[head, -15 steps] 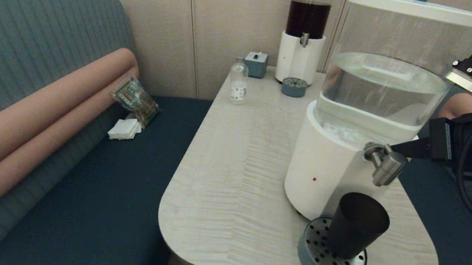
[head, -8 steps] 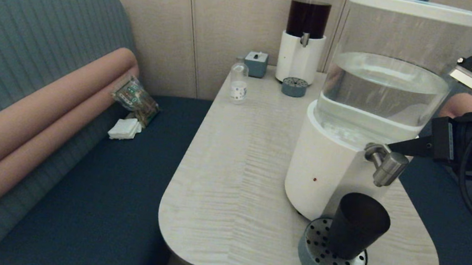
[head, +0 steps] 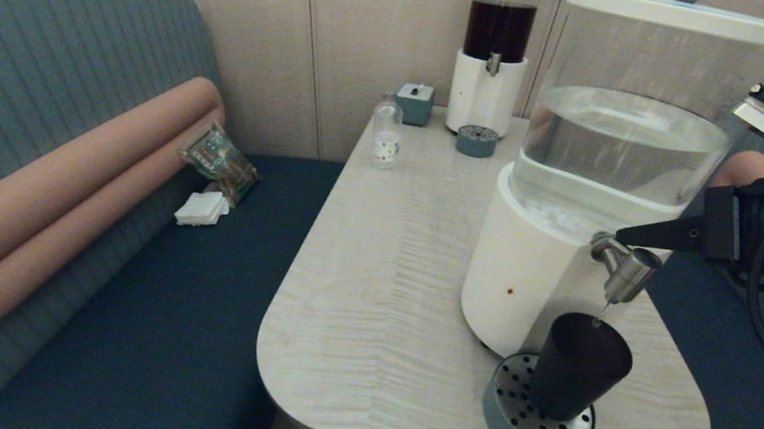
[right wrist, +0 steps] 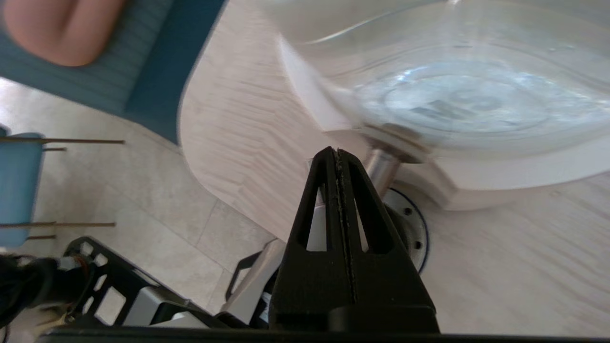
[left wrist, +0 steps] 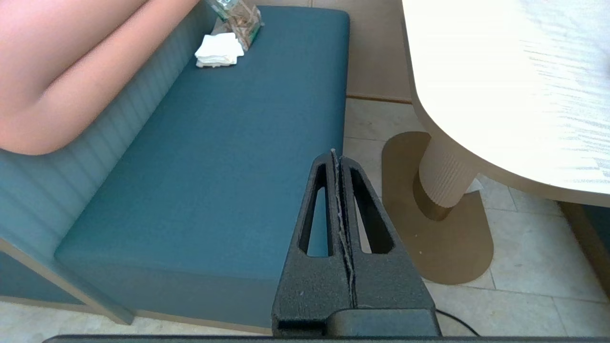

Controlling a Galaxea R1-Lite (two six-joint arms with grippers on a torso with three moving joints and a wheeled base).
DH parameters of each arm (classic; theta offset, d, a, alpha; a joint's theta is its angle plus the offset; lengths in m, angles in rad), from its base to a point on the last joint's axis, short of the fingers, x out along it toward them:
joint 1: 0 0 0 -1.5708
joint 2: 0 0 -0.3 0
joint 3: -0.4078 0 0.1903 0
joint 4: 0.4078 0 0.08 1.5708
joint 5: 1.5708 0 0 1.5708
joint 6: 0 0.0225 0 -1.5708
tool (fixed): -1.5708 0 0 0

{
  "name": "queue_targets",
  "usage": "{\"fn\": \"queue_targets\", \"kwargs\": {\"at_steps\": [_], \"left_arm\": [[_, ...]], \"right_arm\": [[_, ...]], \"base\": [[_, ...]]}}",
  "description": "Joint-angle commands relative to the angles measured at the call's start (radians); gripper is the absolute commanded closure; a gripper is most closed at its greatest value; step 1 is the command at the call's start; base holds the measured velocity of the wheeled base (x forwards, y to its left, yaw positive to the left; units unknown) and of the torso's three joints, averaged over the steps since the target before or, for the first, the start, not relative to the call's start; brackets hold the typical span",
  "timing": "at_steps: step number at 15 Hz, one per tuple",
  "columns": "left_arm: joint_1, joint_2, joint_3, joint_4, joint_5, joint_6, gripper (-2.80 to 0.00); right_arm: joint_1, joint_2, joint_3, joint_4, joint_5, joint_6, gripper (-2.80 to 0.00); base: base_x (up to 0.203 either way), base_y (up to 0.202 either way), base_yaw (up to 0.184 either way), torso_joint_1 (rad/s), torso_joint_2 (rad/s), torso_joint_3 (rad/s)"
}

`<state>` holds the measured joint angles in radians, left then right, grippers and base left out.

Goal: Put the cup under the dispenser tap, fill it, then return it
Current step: Turn on the faucet, then turn off the faucet

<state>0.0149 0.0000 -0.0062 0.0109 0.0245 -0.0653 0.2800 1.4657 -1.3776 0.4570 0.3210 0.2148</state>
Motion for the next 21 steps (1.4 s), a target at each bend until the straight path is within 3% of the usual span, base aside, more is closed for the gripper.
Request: {"fn": "queue_targets", "kwargs": {"at_steps": [1, 7, 10, 16, 21], "left_arm": [[0.000, 0.002, -0.001, 0.000, 0.000, -0.001, 0.00], [0.000, 0.002, 0.000, 0.000, 0.000, 0.001, 0.00], [0.000, 0.002, 0.000, 0.000, 0.000, 0.001, 0.00], [0.000, 0.002, 0.000, 0.000, 0.000, 0.000, 0.00], [0.000, 0.002, 0.000, 0.000, 0.000, 0.000, 0.00]], "right_arm": [[-0.001, -0.010, 0.005, 0.009, 0.017, 0.000, 0.00], [-0.005, -0.022, 0.018, -0.040, 0.023, 0.005, 0.00], [-0.013, -0.077, 0.046, -0.104, 0.024, 0.015, 0.00], [-0.024, -0.266, 0.106, -0.094, 0.022, 0.011, 0.00], [-0.150, -0.470, 0.260, -0.093, 0.010, 0.005, 0.00]], "base": [[0.000, 0.000, 0.000, 0.000, 0.00, 0.000], [0.000, 0.000, 0.000, 0.000, 0.00, 0.000], [0.000, 0.000, 0.000, 0.000, 0.00, 0.000], [0.000, 0.000, 0.000, 0.000, 0.00, 0.000], [0.000, 0.000, 0.000, 0.000, 0.00, 0.000]]}}
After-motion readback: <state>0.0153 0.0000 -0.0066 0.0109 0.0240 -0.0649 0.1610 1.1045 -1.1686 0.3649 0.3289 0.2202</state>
